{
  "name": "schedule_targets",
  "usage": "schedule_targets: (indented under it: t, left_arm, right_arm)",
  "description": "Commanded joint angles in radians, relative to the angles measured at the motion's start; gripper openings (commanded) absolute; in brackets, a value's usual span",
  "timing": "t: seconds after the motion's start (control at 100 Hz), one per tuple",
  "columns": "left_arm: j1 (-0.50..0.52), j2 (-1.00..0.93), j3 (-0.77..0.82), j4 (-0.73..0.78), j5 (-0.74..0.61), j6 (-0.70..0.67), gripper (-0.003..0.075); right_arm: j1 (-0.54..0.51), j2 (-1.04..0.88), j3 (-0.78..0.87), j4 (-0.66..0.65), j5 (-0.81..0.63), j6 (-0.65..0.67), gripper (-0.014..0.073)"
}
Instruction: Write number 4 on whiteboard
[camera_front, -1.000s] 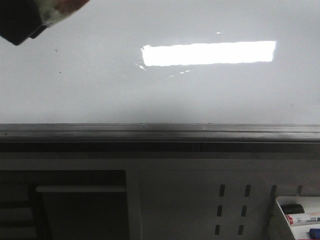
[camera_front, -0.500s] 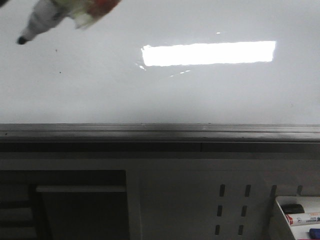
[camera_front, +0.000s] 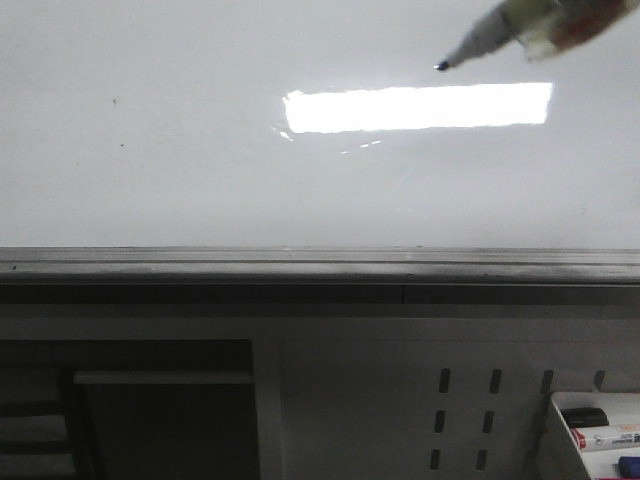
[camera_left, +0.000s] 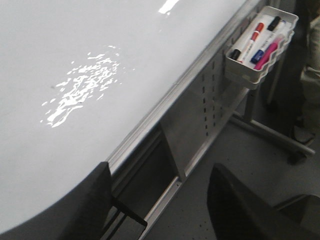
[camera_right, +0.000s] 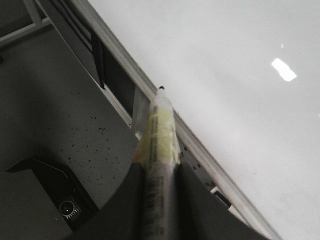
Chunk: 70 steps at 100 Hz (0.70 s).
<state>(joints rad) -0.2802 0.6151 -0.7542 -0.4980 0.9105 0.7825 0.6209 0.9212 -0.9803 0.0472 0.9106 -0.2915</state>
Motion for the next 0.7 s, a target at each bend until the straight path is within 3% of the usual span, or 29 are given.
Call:
schedule_targets:
  t: [0.0, 0.31, 0.51, 0.69]
  left_arm:
    - [0.029, -0.028, 0.026, -0.068, -0.123, -0.018, 0.0396]
    - [0.034, -0.033, 0.041, -0.069, -0.139, -0.018, 0.0365]
    - [0.034, -0.033, 0.041, -0.069, -0.139, -0.018, 0.0365]
    - [0.034, -0.033, 0.041, -0.069, -0.140, -0.018, 0.0365]
  right_arm:
    - [-0.013, -0.052, 0.041, 0.001, -0.130, 0.038, -0.0037]
    - [-0.015, -0.049, 0.060, 0.098, -0.217, 0.042, -0.0037]
    - [-0.146, 0.068, -0.073, 0.136, -0.085, 0.019, -0.0037]
    - [-0.288, 0.168, -0.185, 0.508, 0.104, -0.289, -0.0037]
